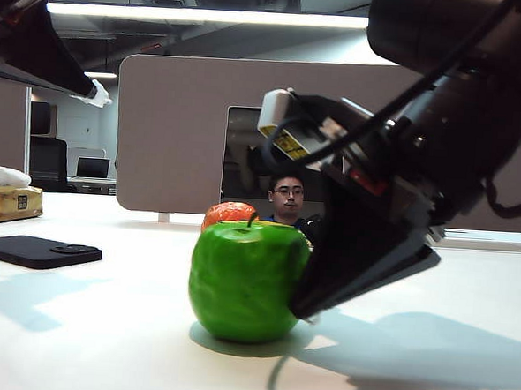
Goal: Move all the fruits on the tabletop near the face of the Rubik's cube that has the color most similar to each fruit.
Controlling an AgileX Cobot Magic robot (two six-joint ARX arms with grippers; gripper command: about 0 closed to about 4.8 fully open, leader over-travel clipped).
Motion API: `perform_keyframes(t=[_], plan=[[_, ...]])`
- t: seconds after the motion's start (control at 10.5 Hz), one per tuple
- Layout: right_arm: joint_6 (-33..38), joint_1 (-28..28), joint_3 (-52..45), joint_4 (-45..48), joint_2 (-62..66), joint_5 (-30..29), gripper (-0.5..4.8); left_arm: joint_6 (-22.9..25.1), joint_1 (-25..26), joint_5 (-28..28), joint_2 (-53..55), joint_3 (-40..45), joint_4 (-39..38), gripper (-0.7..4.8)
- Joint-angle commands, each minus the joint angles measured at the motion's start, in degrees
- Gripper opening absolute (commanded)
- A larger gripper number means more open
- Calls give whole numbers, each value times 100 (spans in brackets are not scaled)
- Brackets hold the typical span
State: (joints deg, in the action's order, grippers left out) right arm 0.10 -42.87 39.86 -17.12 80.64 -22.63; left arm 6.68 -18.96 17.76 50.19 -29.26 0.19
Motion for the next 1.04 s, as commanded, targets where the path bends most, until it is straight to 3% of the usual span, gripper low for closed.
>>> perform_keyframes(t=[0.09, 0.47, 1.04], plan=[[328, -39, 35, 890, -17, 20, -1, 13, -2, 4, -7, -11, 24, -5], [485, -42, 306, 1084, 404, 103, -1, 15, -2, 4, -7, -11, 4, -5], [592, -354, 1080, 483, 885, -107, -1, 17, 0, 2, -7, -11, -186, -5]])
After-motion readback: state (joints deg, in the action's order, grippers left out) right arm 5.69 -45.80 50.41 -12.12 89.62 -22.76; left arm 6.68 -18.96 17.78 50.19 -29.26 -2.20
